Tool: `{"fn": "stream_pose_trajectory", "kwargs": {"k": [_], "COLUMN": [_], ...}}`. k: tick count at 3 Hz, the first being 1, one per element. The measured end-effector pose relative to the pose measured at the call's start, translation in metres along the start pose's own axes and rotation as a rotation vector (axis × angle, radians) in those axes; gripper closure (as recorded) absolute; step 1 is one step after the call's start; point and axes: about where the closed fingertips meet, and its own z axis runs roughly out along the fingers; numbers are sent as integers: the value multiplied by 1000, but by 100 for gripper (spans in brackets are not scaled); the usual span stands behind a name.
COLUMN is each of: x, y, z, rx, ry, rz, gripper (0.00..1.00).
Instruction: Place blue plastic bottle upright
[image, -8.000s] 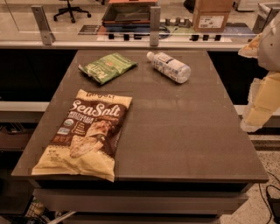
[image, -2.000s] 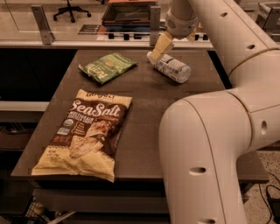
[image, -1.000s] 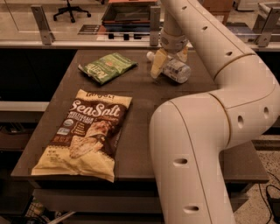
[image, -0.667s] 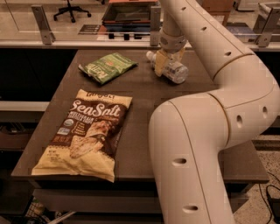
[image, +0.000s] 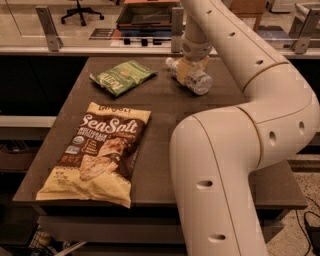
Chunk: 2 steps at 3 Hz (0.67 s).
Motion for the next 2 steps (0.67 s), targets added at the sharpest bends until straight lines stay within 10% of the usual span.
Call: {"fn": "stream_pose_trajectory", "kwargs": {"k": [2], "x": [-1], "y": [0], "z": [-1], "rx": [0], "ry": [-1], "rz": [0], "gripper": [100]}}
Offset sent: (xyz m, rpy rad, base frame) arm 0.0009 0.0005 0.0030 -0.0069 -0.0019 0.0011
